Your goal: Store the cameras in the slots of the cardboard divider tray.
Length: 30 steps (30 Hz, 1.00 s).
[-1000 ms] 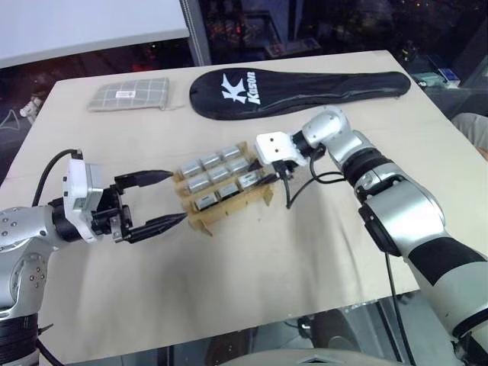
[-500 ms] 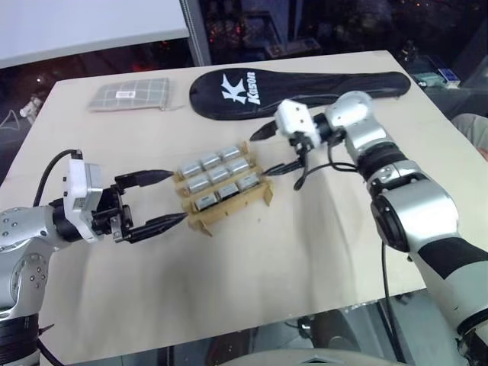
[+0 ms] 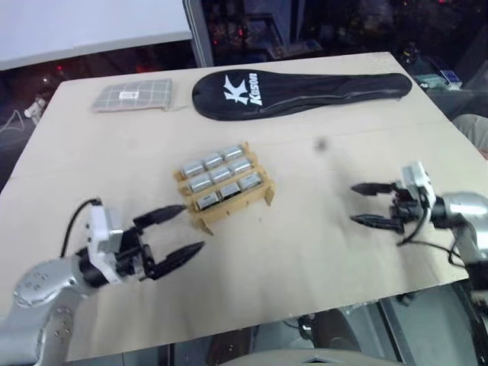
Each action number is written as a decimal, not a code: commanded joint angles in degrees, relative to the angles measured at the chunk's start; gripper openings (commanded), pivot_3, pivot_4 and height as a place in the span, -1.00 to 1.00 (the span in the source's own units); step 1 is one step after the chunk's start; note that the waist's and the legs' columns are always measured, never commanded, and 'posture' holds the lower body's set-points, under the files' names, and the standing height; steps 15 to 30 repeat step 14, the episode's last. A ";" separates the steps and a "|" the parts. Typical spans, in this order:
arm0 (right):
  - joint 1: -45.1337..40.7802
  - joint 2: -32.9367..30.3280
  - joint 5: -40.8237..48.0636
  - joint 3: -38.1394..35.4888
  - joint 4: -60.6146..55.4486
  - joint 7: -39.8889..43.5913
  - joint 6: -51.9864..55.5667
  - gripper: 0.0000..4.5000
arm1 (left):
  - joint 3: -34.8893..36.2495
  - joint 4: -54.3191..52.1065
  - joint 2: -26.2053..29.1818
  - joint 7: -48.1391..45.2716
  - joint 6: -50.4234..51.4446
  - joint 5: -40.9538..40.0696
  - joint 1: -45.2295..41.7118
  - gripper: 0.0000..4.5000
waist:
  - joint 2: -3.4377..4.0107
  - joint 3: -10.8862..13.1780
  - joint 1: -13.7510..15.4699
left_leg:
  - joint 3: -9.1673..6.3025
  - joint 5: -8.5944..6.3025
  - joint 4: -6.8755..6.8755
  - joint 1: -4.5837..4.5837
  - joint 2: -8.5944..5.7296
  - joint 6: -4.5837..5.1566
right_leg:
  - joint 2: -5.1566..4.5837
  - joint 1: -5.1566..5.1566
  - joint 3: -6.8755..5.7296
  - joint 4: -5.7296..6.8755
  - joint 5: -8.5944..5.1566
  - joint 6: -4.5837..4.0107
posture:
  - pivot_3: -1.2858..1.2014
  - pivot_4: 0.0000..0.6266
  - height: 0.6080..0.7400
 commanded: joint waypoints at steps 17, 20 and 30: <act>21.44 5.59 0.85 -11.14 -3.94 -13.38 -14.73 0.84 | -15.33 -6.71 -13.03 21.80 -7.65 20.57 13.46 1.00 | -0.15 -0.10 -0.40 | 0.30 -0.01 0.03 0.19 0.15 0.02 | 0.21 0.35 0.25 0.00 -0.14 -0.15 | 0.03 -0.52 1.00; 21.44 5.59 0.85 -11.14 -3.94 -13.38 -14.73 0.84 | -15.33 -6.71 -13.03 21.80 -7.65 20.57 13.46 1.00 | -0.15 -0.10 -0.40 | 0.30 -0.01 0.03 0.19 0.15 0.02 | 0.21 0.35 0.25 0.00 -0.14 -0.15 | 0.03 -0.52 1.00; 21.44 5.59 0.85 -11.14 -3.94 -13.38 -14.73 0.84 | -15.33 -6.71 -13.03 21.80 -7.65 20.57 13.46 1.00 | -0.15 -0.10 -0.40 | 0.30 -0.01 0.03 0.19 0.15 0.02 | 0.21 0.35 0.25 0.00 -0.14 -0.15 | 0.03 -0.52 1.00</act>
